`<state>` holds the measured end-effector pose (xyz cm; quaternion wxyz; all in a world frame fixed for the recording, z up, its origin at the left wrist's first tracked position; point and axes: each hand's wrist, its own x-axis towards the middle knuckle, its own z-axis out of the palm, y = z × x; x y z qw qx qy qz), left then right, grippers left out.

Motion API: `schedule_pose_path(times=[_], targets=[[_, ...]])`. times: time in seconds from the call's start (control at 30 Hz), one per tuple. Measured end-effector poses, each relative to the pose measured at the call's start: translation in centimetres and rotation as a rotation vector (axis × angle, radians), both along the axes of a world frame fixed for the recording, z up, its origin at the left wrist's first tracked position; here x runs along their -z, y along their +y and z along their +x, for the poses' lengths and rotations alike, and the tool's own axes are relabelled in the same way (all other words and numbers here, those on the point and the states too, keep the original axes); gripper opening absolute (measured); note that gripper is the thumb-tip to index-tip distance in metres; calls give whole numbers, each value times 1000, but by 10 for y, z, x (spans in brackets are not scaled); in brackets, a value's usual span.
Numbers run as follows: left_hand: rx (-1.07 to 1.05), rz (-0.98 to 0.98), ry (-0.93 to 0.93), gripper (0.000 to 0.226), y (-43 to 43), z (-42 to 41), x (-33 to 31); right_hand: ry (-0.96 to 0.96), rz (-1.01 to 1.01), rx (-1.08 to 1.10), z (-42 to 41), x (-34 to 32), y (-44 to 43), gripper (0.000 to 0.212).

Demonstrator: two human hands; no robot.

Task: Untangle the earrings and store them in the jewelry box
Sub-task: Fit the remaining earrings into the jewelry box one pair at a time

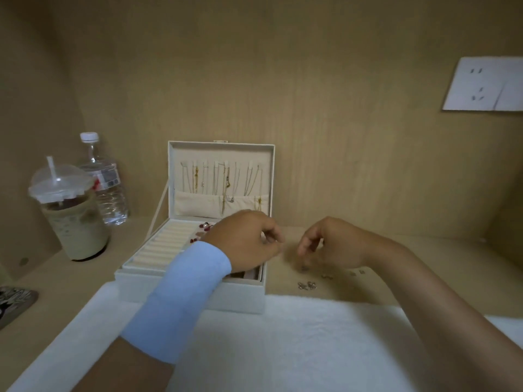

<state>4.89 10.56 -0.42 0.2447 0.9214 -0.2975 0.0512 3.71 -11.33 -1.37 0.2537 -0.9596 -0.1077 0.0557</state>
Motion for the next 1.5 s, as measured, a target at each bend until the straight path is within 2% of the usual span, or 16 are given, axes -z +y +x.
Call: schedule_pose_path(times=[0.1, 0.23, 0.43, 0.73, 0.87, 0.93, 1.1, 1.27, 1.5], targets=[[26, 185, 12, 14, -34, 3, 4, 107, -94, -12, -4, 13, -12, 21], [12, 418, 84, 13, -63, 11, 13, 132, -129, -27, -5, 21, -15, 28], [24, 503, 129, 16, -72, 16, 26, 110, -90, -55, -4, 23, -12, 20], [35, 408, 100, 9, -74, 13, 38, 79, -34, -24, 4, 25, -23, 5], [46, 420, 80, 8, -72, 14, 40, 21, 25, 19, 5, 22, -25, 16], [52, 390, 78, 9, -72, 15, 39, -1, 69, 60, 4, 21, -26, 14], [61, 172, 15, 4, -61, 12, 28, -137, 162, 97, 8, 20, -25, 9], [15, -221, 18, 4, -28, 16, 5, -218, 344, 144, 6, 12, -16, 20], [-2, -278, 109, 16, 21, 35, -4, -299, 517, 139, 9, -19, 21, 11]])
